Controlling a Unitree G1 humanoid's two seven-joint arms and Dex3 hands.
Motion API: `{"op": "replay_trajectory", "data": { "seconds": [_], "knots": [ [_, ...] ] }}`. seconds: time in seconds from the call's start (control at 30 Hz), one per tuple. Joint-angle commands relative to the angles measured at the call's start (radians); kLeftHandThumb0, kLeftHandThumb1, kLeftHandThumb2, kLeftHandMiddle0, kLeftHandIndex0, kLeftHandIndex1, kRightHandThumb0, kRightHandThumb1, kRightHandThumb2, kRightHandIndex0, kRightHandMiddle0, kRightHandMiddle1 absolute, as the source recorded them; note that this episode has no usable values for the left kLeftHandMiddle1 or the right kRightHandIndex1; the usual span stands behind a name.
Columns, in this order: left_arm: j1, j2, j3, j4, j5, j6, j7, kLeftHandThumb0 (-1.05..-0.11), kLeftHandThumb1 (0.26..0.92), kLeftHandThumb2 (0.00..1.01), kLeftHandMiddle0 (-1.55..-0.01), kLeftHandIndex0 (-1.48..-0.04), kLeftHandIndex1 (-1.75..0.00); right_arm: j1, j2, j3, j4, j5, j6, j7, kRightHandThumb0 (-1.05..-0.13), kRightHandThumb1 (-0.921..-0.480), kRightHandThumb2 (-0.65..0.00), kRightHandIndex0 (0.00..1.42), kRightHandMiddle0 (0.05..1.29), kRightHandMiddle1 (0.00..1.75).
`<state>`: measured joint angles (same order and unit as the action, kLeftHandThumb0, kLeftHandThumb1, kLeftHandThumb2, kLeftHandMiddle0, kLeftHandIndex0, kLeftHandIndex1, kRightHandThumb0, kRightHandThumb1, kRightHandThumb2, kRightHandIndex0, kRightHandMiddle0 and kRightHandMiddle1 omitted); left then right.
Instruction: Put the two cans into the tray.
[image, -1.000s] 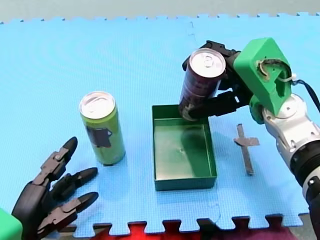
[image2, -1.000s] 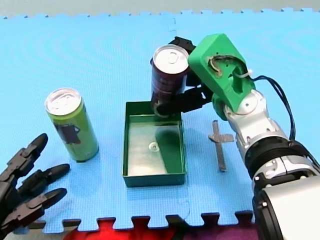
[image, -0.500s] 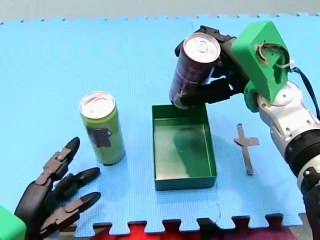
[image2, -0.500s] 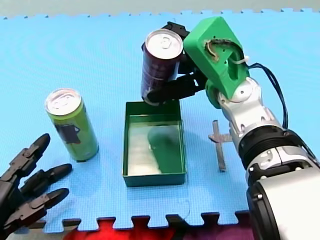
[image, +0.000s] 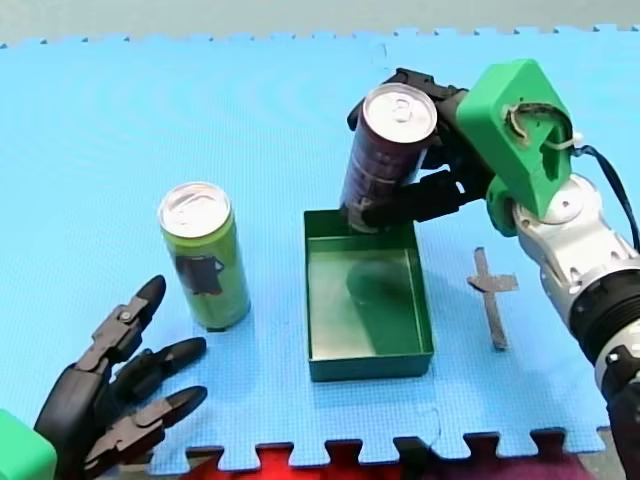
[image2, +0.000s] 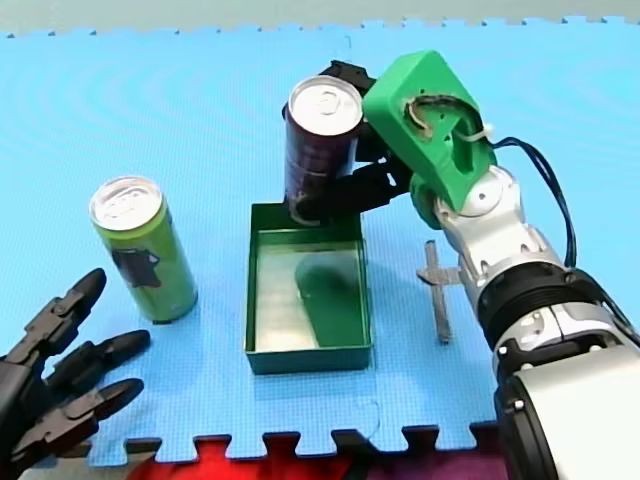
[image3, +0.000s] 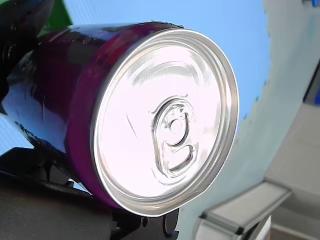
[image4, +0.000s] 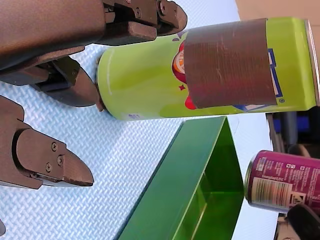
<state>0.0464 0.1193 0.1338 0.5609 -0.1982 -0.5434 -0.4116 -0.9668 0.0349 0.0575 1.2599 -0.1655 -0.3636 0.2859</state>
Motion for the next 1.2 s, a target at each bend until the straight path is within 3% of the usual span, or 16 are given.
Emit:
{"op": "replay_trajectory", "data": {
  "seconds": [0.0,0.17,0.57,1.17],
  "knots": [
    [0.007,0.001,-0.001,-0.012,0.002,0.002,0.004,-1.048,0.874,0.00,-0.48,-0.17,0.00,0.001,-0.007,0.005,0.001,-0.002,0.003,0.002,-0.674,-0.799,-0.001,0.91,0.60,1.75],
    [0.016,0.002,-0.004,-0.030,0.003,0.010,0.007,-1.048,0.873,0.00,-0.48,-0.17,0.00,0.000,-0.002,0.006,-0.001,-0.003,0.042,-0.001,-0.665,-0.794,0.000,0.90,0.59,1.75],
    [0.025,0.004,-0.006,-0.045,0.005,0.019,0.013,-1.048,0.876,0.00,-0.48,-0.17,0.00,0.007,-0.003,0.015,-0.013,-0.011,0.065,-0.016,-0.636,-0.787,0.000,0.89,0.58,1.75],
    [0.040,0.004,-0.004,-0.061,-0.002,0.025,0.008,-1.048,0.884,0.00,-0.49,-0.17,0.00,0.035,-0.007,0.034,0.003,-0.027,0.051,-0.022,-0.630,-0.790,-0.002,0.88,0.58,1.75]
  ]
}}
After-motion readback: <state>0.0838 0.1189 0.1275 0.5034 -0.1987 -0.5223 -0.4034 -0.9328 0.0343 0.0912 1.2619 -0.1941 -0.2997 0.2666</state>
